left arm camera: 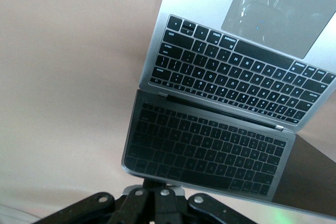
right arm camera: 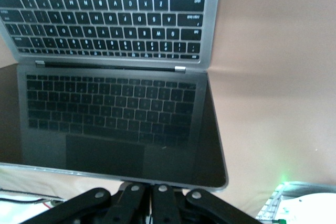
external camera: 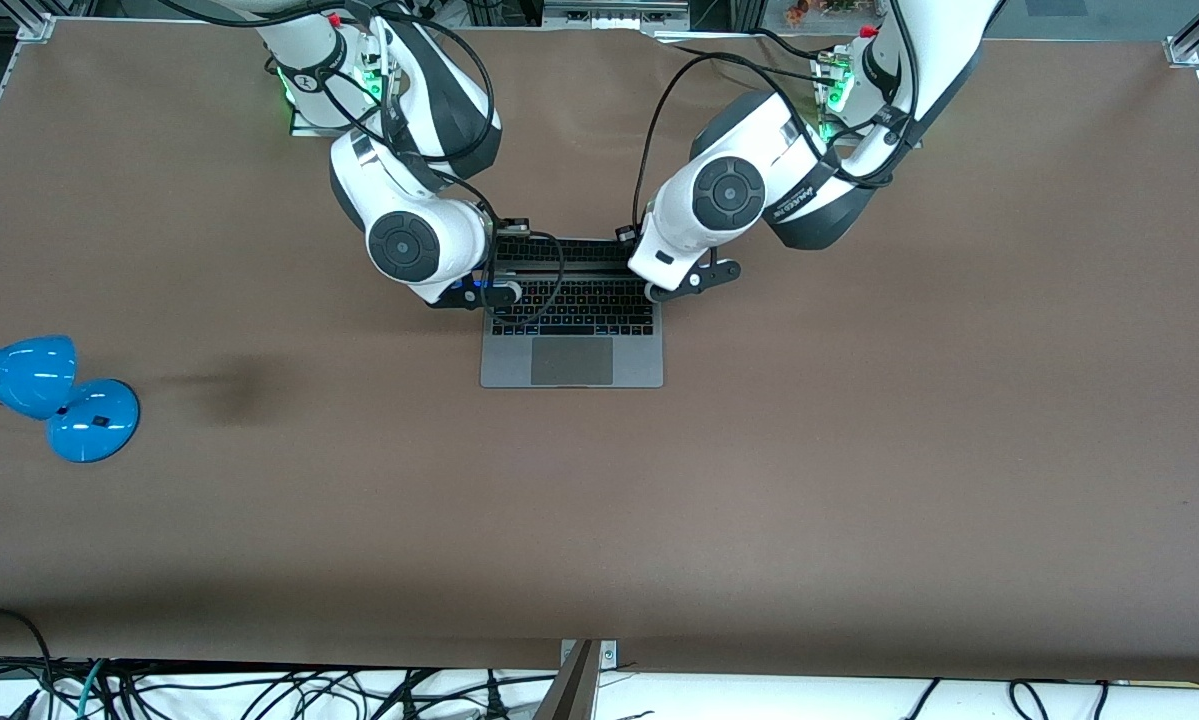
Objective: Close laptop with both arms from behind
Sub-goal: 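Push the laptop screen forward with both grippers from behind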
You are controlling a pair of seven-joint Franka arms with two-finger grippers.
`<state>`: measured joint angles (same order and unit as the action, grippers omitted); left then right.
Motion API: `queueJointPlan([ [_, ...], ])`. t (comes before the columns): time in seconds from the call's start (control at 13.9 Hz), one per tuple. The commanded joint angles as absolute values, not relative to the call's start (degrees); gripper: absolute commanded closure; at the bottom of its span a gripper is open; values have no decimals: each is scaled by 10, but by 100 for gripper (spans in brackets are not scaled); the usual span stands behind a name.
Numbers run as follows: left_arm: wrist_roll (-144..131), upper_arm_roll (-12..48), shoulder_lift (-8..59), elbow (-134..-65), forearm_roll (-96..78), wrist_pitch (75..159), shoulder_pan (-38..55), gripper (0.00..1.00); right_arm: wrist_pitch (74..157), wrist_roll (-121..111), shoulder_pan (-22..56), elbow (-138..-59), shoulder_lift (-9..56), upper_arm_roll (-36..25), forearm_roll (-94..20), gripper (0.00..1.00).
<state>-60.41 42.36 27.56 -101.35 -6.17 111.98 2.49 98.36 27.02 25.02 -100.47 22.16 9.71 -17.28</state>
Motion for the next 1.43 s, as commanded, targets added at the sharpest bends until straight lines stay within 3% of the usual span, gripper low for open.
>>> queueJointPlan([
  [0.0, -601, 425, 307, -973, -34, 1117, 24, 100, 1012, 267, 252, -1007, 235, 96, -154, 94],
  [1.36, -602, 401, 385, -919, 32, 1137, 33, 100, 1066, 234, 247, -976, 267, 77, -111, 94],
])
